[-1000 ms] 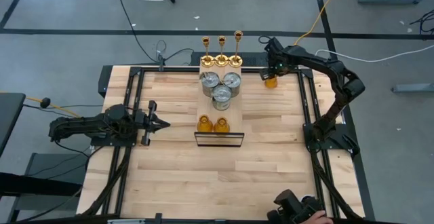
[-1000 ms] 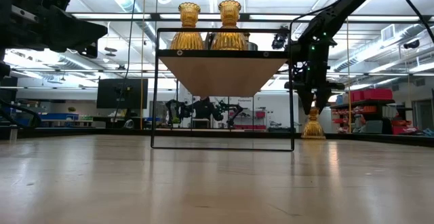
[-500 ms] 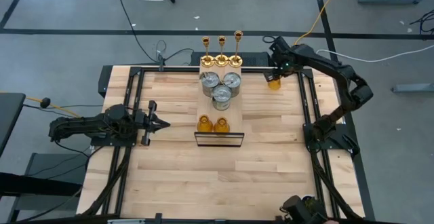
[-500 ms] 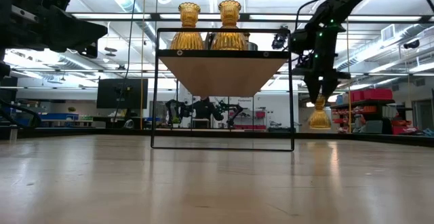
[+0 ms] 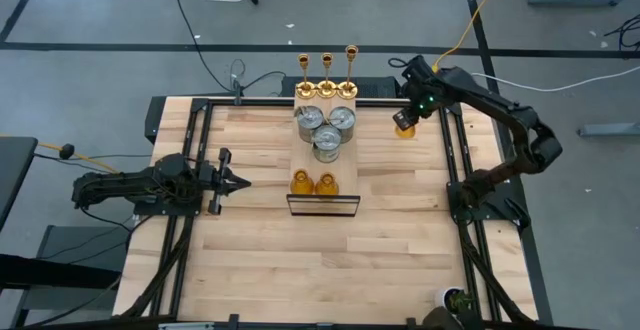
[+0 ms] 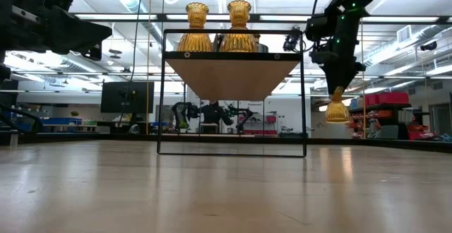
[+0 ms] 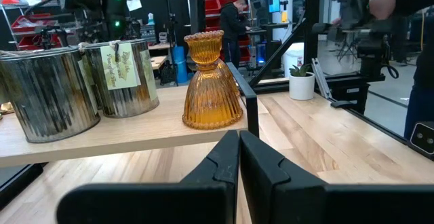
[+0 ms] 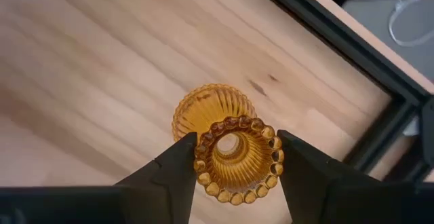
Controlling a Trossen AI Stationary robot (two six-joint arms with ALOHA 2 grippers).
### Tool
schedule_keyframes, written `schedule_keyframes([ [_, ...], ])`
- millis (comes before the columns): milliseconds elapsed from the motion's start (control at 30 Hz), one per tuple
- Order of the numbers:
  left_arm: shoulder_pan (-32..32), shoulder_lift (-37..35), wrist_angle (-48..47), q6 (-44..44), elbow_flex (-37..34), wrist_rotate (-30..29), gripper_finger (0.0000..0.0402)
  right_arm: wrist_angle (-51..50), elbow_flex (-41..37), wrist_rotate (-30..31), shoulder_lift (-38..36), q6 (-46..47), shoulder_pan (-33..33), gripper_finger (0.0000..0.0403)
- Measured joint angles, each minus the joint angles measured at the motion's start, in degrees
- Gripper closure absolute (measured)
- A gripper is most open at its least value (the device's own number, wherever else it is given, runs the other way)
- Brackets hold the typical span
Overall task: Pick & Place candle stick holders
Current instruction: Put the orange glass candle holder aligned with the other glass candle holder on the shelf
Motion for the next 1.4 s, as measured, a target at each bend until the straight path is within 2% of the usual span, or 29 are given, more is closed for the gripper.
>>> schedule_keyframes([
  [300, 0.0, 0.0, 0.0, 0.0, 0.0, 0.0, 0.0383, -1.8, 0.1, -2.9, -5.0, -5.3, 4.9, 0.0225],
  [433, 0.0, 0.0, 0.0, 0.0, 0.0, 0.0, 0.0383, -5.8, 1.7, -3.4, -6.5, -7.4, 7.8, 0.0225],
  [600, 0.0, 0.0, 0.0, 0.0, 0.0, 0.0, 0.0383, -10.5, 7.2, -3.3, -6.6, -10.5, 11.3, 0.0225],
  [867, 0.0, 0.0, 0.0, 0.0, 0.0, 0.0, 0.0383, -12.7, 15.0, -4.0, -6.6, -17.4, 17.5, 0.0225],
  [1133, 0.0, 0.0, 0.0, 0.0, 0.0, 0.0, 0.0383, -15.7, 18.0, -3.9, -6.5, -22.6, 23.6, 0.0225],
  [1400, 0.0, 0.0, 0.0, 0.0, 0.0, 0.0, 0.0383, -15.6, 18.3, -3.8, -5.9, -23.6, 30.5, 0.0225],
])
